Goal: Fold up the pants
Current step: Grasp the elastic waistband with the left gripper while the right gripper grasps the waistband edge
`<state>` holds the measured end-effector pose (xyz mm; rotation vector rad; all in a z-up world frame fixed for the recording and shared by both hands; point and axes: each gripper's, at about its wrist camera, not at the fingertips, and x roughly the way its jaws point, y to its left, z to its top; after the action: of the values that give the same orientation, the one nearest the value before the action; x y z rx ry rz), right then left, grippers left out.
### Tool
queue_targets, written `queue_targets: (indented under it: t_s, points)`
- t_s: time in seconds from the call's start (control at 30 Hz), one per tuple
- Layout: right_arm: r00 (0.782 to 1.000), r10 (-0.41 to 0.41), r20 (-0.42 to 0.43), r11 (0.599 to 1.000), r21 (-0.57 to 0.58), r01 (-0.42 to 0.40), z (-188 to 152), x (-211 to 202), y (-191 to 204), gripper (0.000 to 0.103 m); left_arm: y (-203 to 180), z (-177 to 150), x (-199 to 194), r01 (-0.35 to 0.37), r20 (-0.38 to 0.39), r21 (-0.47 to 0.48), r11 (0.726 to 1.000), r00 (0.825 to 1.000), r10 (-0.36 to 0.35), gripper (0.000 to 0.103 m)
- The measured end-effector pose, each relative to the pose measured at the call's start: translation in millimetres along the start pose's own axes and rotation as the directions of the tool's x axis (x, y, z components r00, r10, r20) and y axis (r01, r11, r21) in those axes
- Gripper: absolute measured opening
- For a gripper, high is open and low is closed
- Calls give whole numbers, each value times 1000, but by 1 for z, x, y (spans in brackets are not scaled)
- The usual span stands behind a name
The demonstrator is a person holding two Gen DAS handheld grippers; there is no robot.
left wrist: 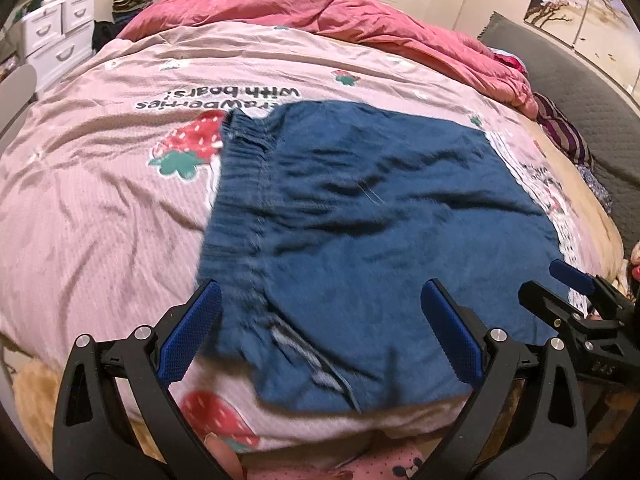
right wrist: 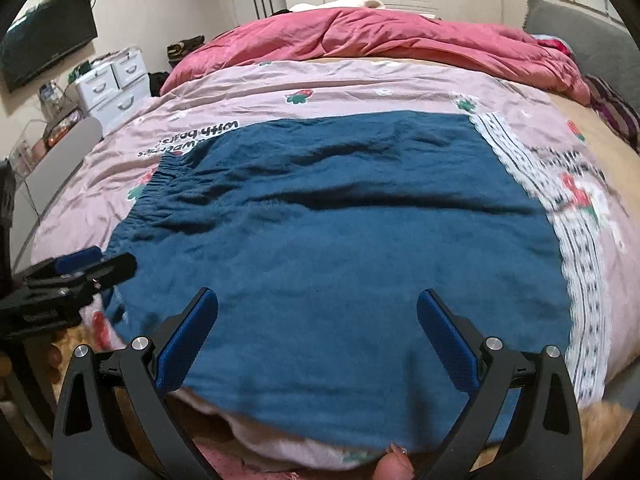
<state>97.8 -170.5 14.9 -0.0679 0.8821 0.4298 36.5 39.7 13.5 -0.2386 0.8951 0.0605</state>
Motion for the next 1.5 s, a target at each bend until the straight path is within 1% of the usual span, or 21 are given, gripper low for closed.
queue_targets:
  t_s: [0.27,0.3,0.43,0.47,0.53,0.6,0.7,0.83,0.9,0.93,0.97,1.0,1.03,1.07,1.1,1.17,1.27,1.37,1.4,1.43,1.5]
  points:
    - [1000,9,-29,997,-74,-11,42,28,1,99,34,50,21,-61,8,-19,998,998,61,94]
    - [999,23,-40,996,-82,-26,48,33,1,99,37,55,24,-64,10,-21,998,998,65,94]
    - [998,19,-53,991,-129,-26,72,50,1,99,53,79,48,-84,-14,-30,996,996,83,94]
    - [998,13,-56,989,-146,-21,77,54,2,99,55,83,52,-81,-21,-27,996,997,80,94]
    - [998,30,-60,983,-177,-41,89,64,4,99,61,95,66,-68,-37,-20,997,997,68,94]
    - [996,50,-76,979,-194,-64,101,76,4,99,68,104,79,-80,-51,-19,997,996,79,94]
    - [995,41,-94,974,-220,-61,118,93,4,99,79,113,94,-65,-59,-40,997,996,63,94]
    - [996,19,-91,963,-267,-43,137,114,6,99,88,118,107,-22,-53,-47,999,998,20,93]
    - [994,28,-101,958,-280,-55,145,124,8,99,91,120,111,-18,-51,-48,999,999,16,80]
    - [994,35,-101,955,-290,-63,149,129,10,99,92,121,113,-9,-50,-47,999,999,7,75]
    - [994,34,-101,951,-303,-63,153,133,12,99,92,121,114,5,-50,-45,999,999,-7,64]
    - [994,31,-104,945,-322,-63,158,140,15,99,92,122,115,26,-52,-41,999,998,-28,50]
    - [994,30,-106,940,-334,-64,162,144,17,99,92,122,117,55,-54,-38,998,997,-57,43]
    - [994,24,-106,936,-346,-60,166,149,19,99,91,123,118,68,-54,-34,997,996,-70,31]
    - [994,18,-108,932,-358,-56,170,154,22,99,90,123,117,79,-50,-29,996,995,-81,27]
    - [993,33,-116,918,-388,-76,177,164,27,99,87,123,113,84,-33,-10,996,996,-84,25]
    - [990,52,-129,893,-439,-104,183,174,35,99,89,125,104,107,-7,-6,994,994,-107,23]
    - [989,54,-138,854,-507,-117,187,183,43,97,89,125,91,105,30,16,994,994,-106,23]
    - [987,55,-148,829,-545,-127,188,187,47,95,90,125,89,107,37,20,994,994,-107,23]
    - [987,53,-151,814,-566,-131,187,188,49,83,90,125,86,107,46,25,994,993,-109,23]
    - [984,38,-172,781,-609,-136,186,195,54,75,92,125,82,115,60,26,993,991,-116,23]
